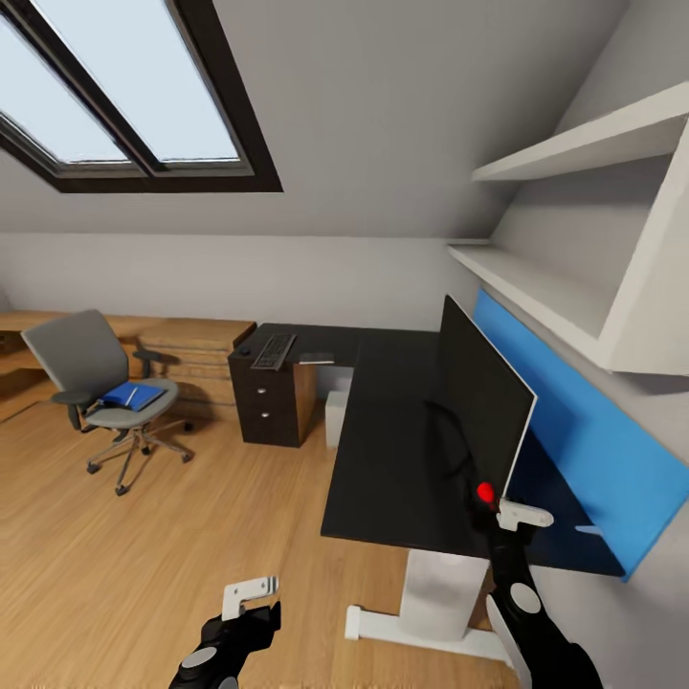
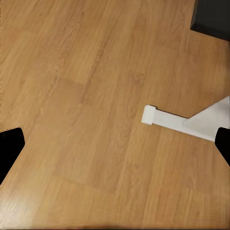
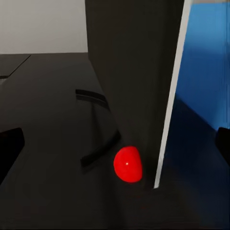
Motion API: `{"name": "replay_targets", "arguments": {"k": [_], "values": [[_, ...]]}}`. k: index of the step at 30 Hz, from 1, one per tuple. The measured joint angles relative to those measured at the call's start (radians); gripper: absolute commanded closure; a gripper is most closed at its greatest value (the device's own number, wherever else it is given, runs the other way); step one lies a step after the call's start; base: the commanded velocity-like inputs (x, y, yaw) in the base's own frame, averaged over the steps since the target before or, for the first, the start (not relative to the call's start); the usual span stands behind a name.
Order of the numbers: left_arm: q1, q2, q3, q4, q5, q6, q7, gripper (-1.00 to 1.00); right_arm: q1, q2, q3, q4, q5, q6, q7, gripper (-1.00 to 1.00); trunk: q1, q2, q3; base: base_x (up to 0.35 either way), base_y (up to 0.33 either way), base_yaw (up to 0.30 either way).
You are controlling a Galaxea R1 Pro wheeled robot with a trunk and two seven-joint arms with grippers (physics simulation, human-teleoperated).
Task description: In the bedroom, organize the workspace by keeping the computer under the desk, ensuring the monitor is on the desk, placing the keyboard on the desk next to the monitor, placing the mouse on the desk next to the keyboard, moving the folder from the swivel chair onto the desk next to the mouse, stacking the notebook on top of the folder with the pen on top of the notebook, and positioning the swivel chair next to the desk.
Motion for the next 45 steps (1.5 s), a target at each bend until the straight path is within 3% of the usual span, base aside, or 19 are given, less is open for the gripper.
{"name": "replay_targets", "arguments": {"k": [15,19,20,22,27,37,45], "values": [[0.0,0.001,0.008,0.056,0.002,-0.001,0.002,-1.0,0.0,0.005,0.007,0.051,-0.001,0.0,0.0,-1.0,0.0,0.0,0.0,-0.328,0.033,0.0],[0.0,0.004,0.014,0.126,0.001,-0.009,-0.001,-1.0,0.0,0.013,0.007,0.074,-0.001,0.0,-0.001,-1.0,0.0,0.0,0.0,-0.286,0.194,0.0],[0.0,0.006,0.016,0.209,0.002,-0.029,-0.002,-1.0,0.0,0.025,0.007,0.117,-0.003,0.001,-0.002,-1.0,0.0,0.0,0.0,-0.26,0.233,0.0],[0.0,0.007,0.017,0.262,0.0,-0.053,-0.003,-1.0,0.0,0.029,0.009,0.152,-0.003,0.001,-0.003,-1.0,0.0,0.0,0.0,-0.249,0.245,0.0],[0.0,0.01,0.015,0.432,0.001,-0.187,-0.003,-1.0,0.0,0.056,0.011,0.317,-0.001,-0.035,-0.002,-1.0,0.0,0.0,0.0,-0.203,0.275,0.0],[0.0,0.011,0.013,0.568,0.003,-0.256,-0.003,-1.0,0.0,0.084,0.009,0.547,0.001,-0.113,-0.001,-1.0,-0.001,0.0,0.0,-0.075,0.313,0.0],[0.0,0.01,0.01,0.75,0.002,-0.455,-0.016,-1.0,0.0,0.103,0.008,0.713,0.0,-0.177,0.0,-1.0,-0.001,0.0,0.0,0.139,0.299,0.0]]}}
